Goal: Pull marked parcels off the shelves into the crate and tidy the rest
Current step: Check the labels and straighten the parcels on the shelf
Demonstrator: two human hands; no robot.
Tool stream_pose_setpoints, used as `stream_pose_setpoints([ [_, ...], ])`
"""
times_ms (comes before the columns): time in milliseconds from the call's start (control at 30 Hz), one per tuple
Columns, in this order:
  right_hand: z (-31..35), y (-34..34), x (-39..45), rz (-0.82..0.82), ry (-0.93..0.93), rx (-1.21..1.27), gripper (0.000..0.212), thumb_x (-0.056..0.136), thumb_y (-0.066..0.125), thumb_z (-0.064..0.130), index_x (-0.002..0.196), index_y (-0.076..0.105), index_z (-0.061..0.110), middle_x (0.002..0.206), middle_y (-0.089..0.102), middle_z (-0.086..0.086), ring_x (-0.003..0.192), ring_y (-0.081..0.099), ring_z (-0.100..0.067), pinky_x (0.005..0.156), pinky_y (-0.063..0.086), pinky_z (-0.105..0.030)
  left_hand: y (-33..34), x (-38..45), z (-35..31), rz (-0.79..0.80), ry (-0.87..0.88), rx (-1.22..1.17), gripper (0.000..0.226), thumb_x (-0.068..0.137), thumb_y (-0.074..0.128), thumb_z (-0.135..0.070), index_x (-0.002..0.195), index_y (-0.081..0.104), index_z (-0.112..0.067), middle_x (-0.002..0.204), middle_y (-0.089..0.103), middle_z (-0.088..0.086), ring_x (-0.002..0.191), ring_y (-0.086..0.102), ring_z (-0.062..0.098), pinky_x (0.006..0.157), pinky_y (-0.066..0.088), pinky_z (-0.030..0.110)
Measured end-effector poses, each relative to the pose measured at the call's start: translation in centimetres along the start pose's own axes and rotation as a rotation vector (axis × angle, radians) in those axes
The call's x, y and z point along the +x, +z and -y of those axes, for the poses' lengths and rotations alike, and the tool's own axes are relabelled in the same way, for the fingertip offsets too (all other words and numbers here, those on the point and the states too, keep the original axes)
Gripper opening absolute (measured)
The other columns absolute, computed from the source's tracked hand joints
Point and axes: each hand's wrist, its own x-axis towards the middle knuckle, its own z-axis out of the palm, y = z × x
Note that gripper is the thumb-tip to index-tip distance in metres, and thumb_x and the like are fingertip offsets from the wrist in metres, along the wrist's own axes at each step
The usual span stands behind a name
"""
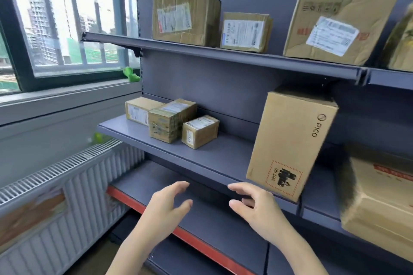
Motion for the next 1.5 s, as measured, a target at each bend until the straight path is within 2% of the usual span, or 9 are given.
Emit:
stream_pose_setpoints([
  [200, 2.0, 1.7, 2.0, -0.131, 0.048, -0.01, 0.029, 0.087, 0.06, 0.023, 0.106, 0.056, 0.043, 0.114, 0.052, 0.029, 0.11, 0.05, 0.0, 0.098, 0.041, -0.019, -2.8, 5.4, 0.9, 0.093, 0.104, -0.083, 0.046, 0.083, 0.065, -0.028, 0.128, 0.052, -0.027, 0.119, 0.058, -0.016, 0.112, 0.051, -0.003, 0.095, 0.038, 0.018],
  [400, 0.6, -3.2, 2.2, -0.372, 0.15, -0.019, 0.026, 0.085, 0.063, 0.017, 0.1, 0.06, 0.037, 0.111, 0.057, 0.021, 0.107, 0.052, 0.0, 0.094, 0.041, -0.017, -0.2, 8.7, -1.4, 0.235, 0.229, -0.137, 0.046, 0.084, 0.064, -0.029, 0.128, 0.051, -0.028, 0.123, 0.056, -0.018, 0.115, 0.049, -0.004, 0.101, 0.042, 0.025],
  [500, -0.1, -6.6, 2.6, -0.476, 0.148, -0.011, 0.026, 0.085, 0.063, 0.015, 0.098, 0.06, 0.037, 0.105, 0.055, 0.03, 0.102, 0.053, 0.002, 0.085, 0.038, -0.008, 1.0, 11.0, -3.7, 0.29, 0.299, -0.12, 0.049, 0.084, 0.063, -0.032, 0.131, 0.048, -0.029, 0.127, 0.05, -0.019, 0.12, 0.046, -0.001, 0.103, 0.039, 0.026],
  [800, -2.5, -16.4, 7.1, -1.061, -0.039, 0.024, 0.023, 0.085, 0.058, 0.003, 0.091, 0.065, 0.024, 0.103, 0.063, 0.009, 0.105, 0.059, -0.014, 0.096, 0.048, -0.038, 4.7, 20.7, -15.7, 0.053, 0.481, -0.066, 0.05, 0.087, 0.061, -0.023, 0.133, 0.047, -0.014, 0.133, 0.053, 0.001, 0.126, 0.046, 0.016, 0.103, 0.037, 0.028],
  [900, -3.8, -18.7, 9.7, -1.047, -0.024, -0.05, 0.025, 0.086, 0.06, 0.015, 0.11, 0.063, 0.021, 0.12, 0.056, 0.006, 0.119, 0.05, -0.015, 0.103, 0.041, -0.042, 6.2, 23.7, -19.1, 0.008, 0.427, -0.144, 0.048, 0.088, 0.059, -0.025, 0.133, 0.047, -0.011, 0.134, 0.052, 0.004, 0.124, 0.047, 0.017, 0.098, 0.035, 0.024],
  [1033, -4.9, -19.5, 12.0, -0.846, 0.061, -0.011, 0.043, 0.09, 0.056, 0.028, 0.132, 0.048, 0.025, 0.142, 0.042, 0.003, 0.129, 0.037, -0.01, 0.105, 0.029, -0.027, 8.3, 26.1, -21.8, 0.015, 0.355, -0.253, 0.048, 0.09, 0.055, -0.029, 0.133, 0.045, -0.008, 0.135, 0.05, 0.009, 0.124, 0.045, 0.023, 0.095, 0.037, 0.027],
  [1267, -5.2, -18.7, 11.6, -0.846, 0.039, 0.057, 0.039, 0.092, 0.051, 0.031, 0.131, 0.047, 0.029, 0.135, 0.049, 0.007, 0.122, 0.044, -0.008, 0.094, 0.033, -0.017, 11.0, 25.9, -22.1, 0.032, 0.201, -0.428, 0.036, 0.093, 0.049, -0.028, 0.125, 0.051, -0.012, 0.108, 0.054, 0.001, 0.098, 0.049, 0.016, 0.081, 0.035, 0.025],
  [1367, -4.9, -18.0, 11.0, -0.889, 0.013, -0.004, 0.041, 0.091, 0.054, 0.03, 0.131, 0.047, 0.028, 0.132, 0.049, 0.012, 0.121, 0.041, -0.001, 0.088, 0.028, 0.004, 10.5, 24.9, -21.9, -0.006, 0.238, -0.447, 0.034, 0.093, 0.05, -0.027, 0.124, 0.052, -0.013, 0.099, 0.054, -0.008, 0.099, 0.048, 0.014, 0.081, 0.034, 0.024],
  [1500, -3.5, -16.3, 9.5, -0.958, 0.011, -0.039, 0.041, 0.09, 0.053, 0.039, 0.129, 0.048, 0.028, 0.139, 0.047, 0.008, 0.123, 0.036, 0.005, 0.087, 0.022, 0.01, 9.2, 23.0, -21.1, -0.031, 0.278, -0.429, 0.039, 0.091, 0.053, -0.026, 0.129, 0.05, -0.019, 0.109, 0.05, -0.013, 0.102, 0.044, 0.006, 0.085, 0.032, 0.021],
])
